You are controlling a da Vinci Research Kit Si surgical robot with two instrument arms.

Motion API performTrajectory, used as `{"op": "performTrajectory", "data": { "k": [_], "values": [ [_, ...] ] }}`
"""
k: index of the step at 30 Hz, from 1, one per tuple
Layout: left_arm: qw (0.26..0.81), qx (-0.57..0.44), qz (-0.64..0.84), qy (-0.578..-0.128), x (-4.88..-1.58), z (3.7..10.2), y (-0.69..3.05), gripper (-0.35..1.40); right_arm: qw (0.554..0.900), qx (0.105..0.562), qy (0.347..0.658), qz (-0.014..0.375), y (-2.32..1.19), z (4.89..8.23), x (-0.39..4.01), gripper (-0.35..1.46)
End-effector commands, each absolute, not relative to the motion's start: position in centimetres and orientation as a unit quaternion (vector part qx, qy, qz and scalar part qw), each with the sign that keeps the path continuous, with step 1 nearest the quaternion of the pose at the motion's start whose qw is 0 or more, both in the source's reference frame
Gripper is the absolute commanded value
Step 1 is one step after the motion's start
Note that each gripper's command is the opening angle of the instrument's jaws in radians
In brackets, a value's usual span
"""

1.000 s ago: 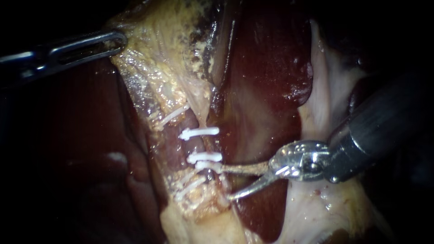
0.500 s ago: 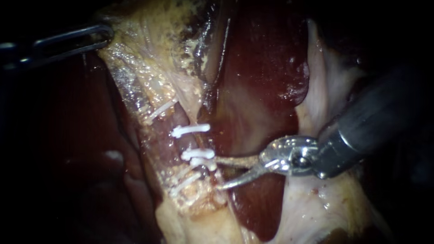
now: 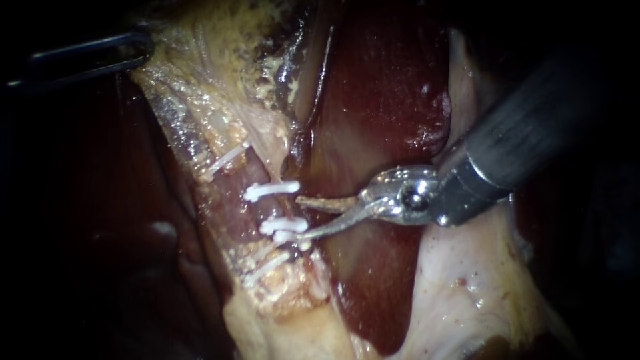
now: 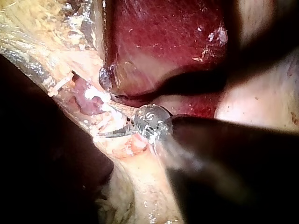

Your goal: Go to the cutting position right tube

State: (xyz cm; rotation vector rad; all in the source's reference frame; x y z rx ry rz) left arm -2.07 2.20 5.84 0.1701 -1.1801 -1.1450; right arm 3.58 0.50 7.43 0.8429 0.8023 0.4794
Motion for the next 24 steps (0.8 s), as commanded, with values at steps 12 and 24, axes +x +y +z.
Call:
{"op": "performTrajectory", "data": {
  "k": [12,24],
  "values": [
    [0.678,0.08,-0.506,-0.528,-2.17,5.77,2.12,-0.35,0.807,0.406,0.362,0.228,0.42,7.72,3.7,1.37],
    [0.678,0.082,-0.504,-0.529,-2.23,5.75,2.07,-0.35,0.789,0.434,0.385,0.202,0.42,7.82,3.75,1.3]
  ]
}}
